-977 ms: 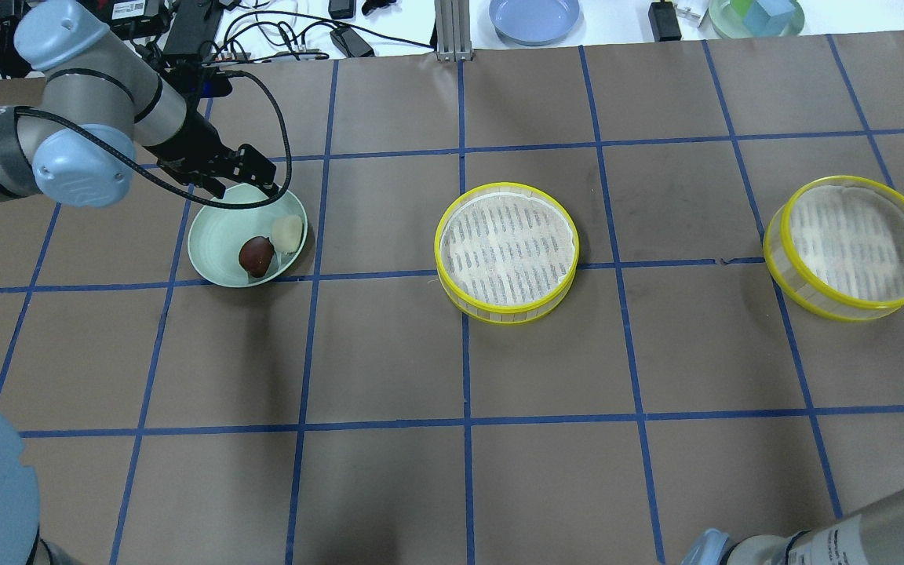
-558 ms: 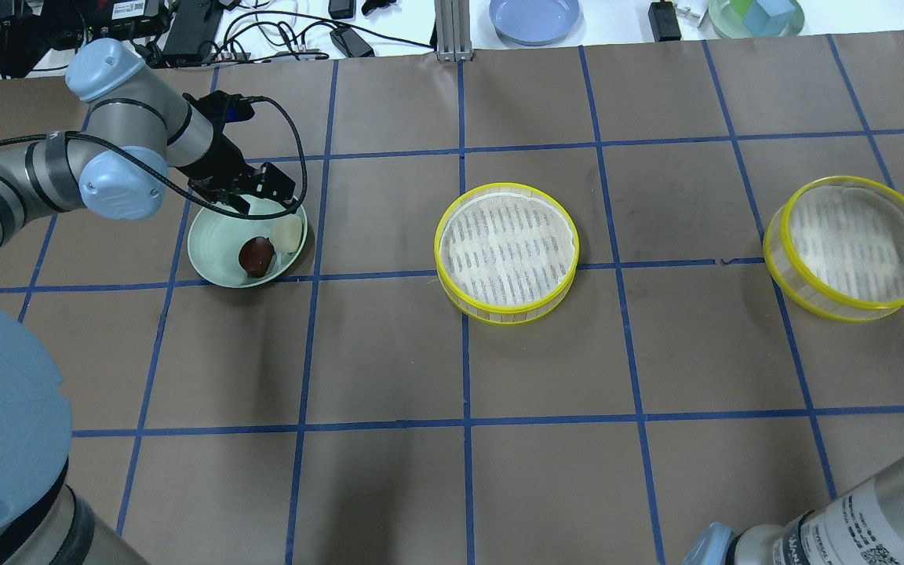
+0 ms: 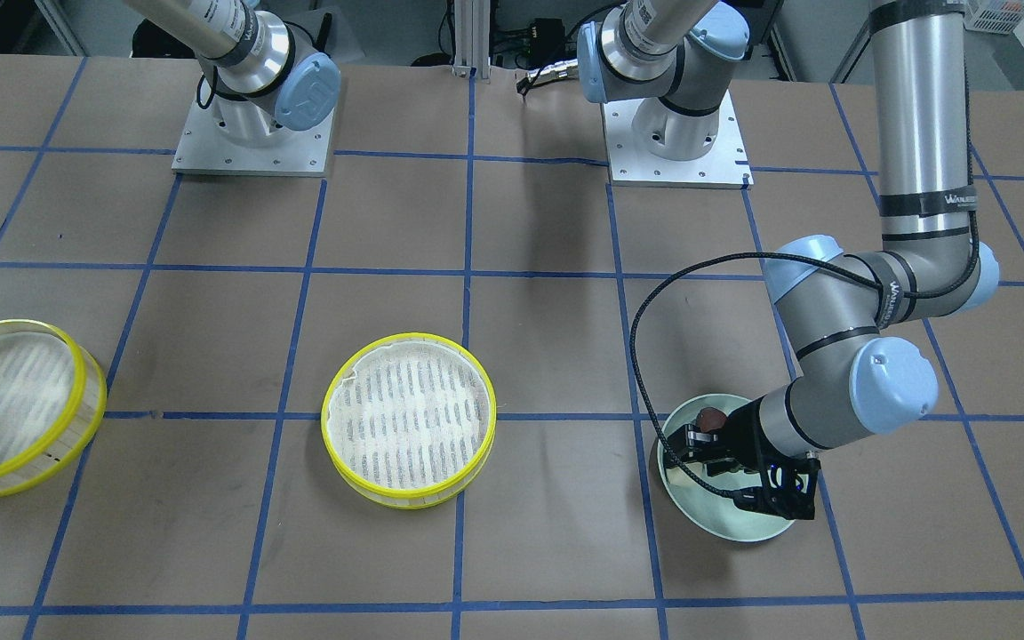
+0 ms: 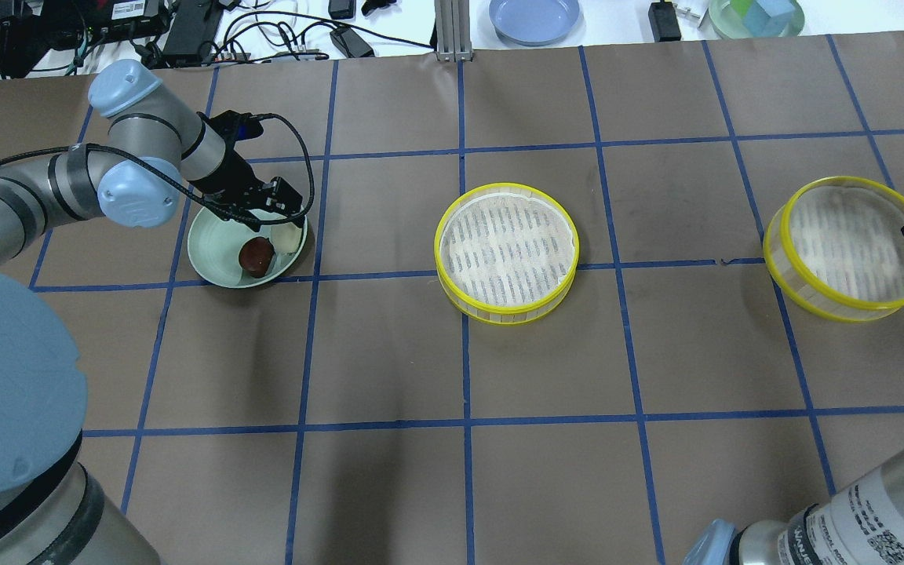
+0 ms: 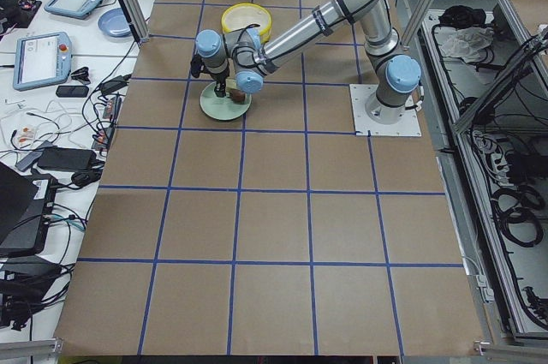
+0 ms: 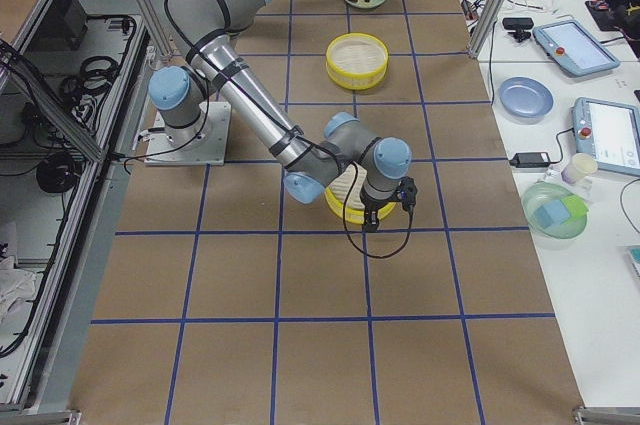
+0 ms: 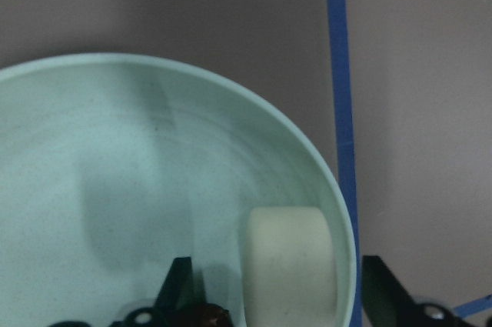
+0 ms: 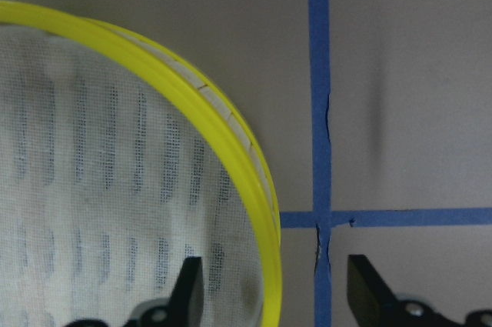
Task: Stack buns with steamer
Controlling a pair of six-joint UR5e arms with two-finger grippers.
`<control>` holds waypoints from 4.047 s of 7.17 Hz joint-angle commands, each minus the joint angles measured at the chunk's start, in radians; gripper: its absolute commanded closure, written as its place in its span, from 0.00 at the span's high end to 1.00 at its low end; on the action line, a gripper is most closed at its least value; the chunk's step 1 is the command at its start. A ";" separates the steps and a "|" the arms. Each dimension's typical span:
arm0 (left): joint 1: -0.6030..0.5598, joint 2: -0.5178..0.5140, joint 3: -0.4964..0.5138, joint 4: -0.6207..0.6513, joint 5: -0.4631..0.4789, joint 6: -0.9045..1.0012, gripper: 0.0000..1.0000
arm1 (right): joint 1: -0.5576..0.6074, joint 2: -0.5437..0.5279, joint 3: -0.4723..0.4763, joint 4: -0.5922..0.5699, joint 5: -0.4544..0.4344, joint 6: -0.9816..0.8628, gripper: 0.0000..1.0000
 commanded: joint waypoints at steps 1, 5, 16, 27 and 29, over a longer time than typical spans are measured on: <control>0.001 0.000 0.012 -0.003 0.001 -0.039 0.00 | 0.000 0.012 0.001 0.001 0.002 -0.012 0.59; -0.069 0.095 0.121 -0.051 -0.044 -0.356 0.00 | 0.000 0.011 0.001 -0.001 0.002 -0.012 0.01; -0.426 0.034 -0.010 0.139 -0.168 -0.783 0.99 | 0.041 -0.104 -0.008 0.063 -0.014 0.068 0.00; -0.227 0.204 0.135 -0.154 0.051 -0.490 1.00 | 0.447 -0.337 0.018 0.263 0.002 0.707 0.00; -0.083 0.229 0.123 -0.207 0.164 -0.211 1.00 | 0.638 -0.331 0.050 0.243 0.006 0.772 0.00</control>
